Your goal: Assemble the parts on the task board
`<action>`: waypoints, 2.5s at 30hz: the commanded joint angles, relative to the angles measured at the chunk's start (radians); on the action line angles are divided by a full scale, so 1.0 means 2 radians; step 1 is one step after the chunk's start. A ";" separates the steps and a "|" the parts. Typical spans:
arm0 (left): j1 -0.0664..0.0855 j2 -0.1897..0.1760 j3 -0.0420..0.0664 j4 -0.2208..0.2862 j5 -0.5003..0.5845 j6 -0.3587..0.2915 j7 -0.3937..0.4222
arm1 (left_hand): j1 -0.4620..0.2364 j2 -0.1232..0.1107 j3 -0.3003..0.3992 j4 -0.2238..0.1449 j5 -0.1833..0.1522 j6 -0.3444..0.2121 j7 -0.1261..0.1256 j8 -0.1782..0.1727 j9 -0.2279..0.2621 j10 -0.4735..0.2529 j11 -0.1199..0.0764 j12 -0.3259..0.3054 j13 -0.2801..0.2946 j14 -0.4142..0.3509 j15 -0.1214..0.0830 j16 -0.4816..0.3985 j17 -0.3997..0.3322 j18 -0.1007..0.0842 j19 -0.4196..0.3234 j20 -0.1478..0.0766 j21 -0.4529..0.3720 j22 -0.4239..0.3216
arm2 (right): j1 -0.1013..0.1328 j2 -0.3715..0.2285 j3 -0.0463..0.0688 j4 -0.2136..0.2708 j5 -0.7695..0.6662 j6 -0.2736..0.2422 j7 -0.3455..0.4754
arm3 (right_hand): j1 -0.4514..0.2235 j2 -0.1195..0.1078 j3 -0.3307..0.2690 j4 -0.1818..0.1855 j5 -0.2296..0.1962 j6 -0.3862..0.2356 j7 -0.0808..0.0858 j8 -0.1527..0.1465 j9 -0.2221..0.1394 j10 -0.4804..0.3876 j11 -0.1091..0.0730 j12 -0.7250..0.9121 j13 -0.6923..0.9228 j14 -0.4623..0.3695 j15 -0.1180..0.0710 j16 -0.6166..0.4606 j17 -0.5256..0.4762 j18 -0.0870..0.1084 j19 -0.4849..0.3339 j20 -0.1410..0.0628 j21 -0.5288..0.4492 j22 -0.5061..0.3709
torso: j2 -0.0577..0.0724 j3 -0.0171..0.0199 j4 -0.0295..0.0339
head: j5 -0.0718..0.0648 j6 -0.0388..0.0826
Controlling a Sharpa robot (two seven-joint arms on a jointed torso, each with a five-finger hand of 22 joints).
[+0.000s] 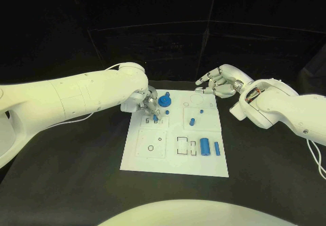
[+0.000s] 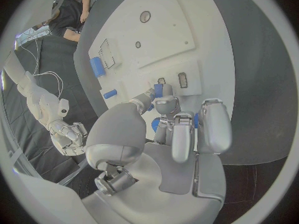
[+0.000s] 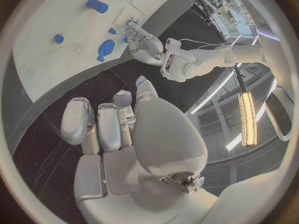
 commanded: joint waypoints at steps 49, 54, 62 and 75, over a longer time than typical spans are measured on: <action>-0.002 0.002 -0.006 -0.007 0.017 0.033 -0.003 | -0.002 0.006 0.052 -0.050 0.002 -0.003 -0.002 0.005 0.005 -0.001 -0.001 -0.004 -0.004 0.052 0.001 0.002 0.132 0.003 0.001 0.001 0.000 0.000 | 0.001 0.002 0.000 0.000 0.001 0.002 0.002 | 0.002 0.004 -0.003 0.000 0.002 -0.003 0.001 0.002 -0.001 -0.003 -0.002 -0.002 -0.001 0.015 -0.003 -0.002 0.000 0.004 -0.004 0.000 -0.003 0.000 | 0.000 0.0001 0.0001 | -0.001 -0.003; -0.003 0.003 -0.006 -0.009 0.017 0.027 -0.004 | -0.003 0.007 0.052 -0.050 0.002 -0.004 -0.002 0.005 0.005 0.000 -0.001 -0.003 -0.003 0.052 0.001 0.002 0.132 0.003 0.001 0.001 0.000 0.000 | 0.001 0.002 0.000 0.000 0.001 0.002 0.002 | 0.002 0.004 -0.003 0.000 0.002 -0.003 0.001 0.002 -0.001 -0.003 -0.002 -0.002 -0.001 0.015 -0.003 -0.002 0.000 0.004 -0.004 0.000 -0.003 0.000 | 0.000 0.0000 0.0001 | -0.001 -0.003; -0.003 0.005 -0.006 -0.012 0.017 0.025 -0.003 | -0.021 0.006 0.046 -0.040 0.002 -0.003 -0.002 0.006 0.009 0.001 -0.001 -0.001 -0.001 0.052 0.001 0.002 0.132 0.003 0.001 0.000 0.001 0.001 | 0.001 0.002 0.000 0.000 0.001 0.002 0.002 | 0.002 0.004 -0.003 0.001 0.002 -0.003 0.001 0.002 -0.001 -0.004 -0.002 -0.003 -0.002 0.015 -0.003 -0.003 0.000 0.004 -0.005 0.000 -0.004 -0.001 | 0.000 0.0002 0.0002 | -0.002 -0.004; -0.004 0.006 -0.006 -0.014 0.017 0.025 -0.003 | -0.072 -0.024 0.012 -0.022 0.002 0.004 -0.004 0.003 0.013 0.002 -0.002 0.001 0.000 0.052 0.000 0.002 0.132 0.003 0.001 0.000 0.000 0.002 | 0.001 0.001 0.000 0.001 0.001 0.001 0.003 | 0.002 0.004 -0.004 0.001 0.002 -0.004 0.001 0.002 -0.001 -0.004 -0.002 -0.004 -0.003 0.015 -0.003 -0.003 -0.001 0.004 -0.005 0.000 -0.004 -0.002 | 0.000 0.0000 0.0003 | -0.003 -0.004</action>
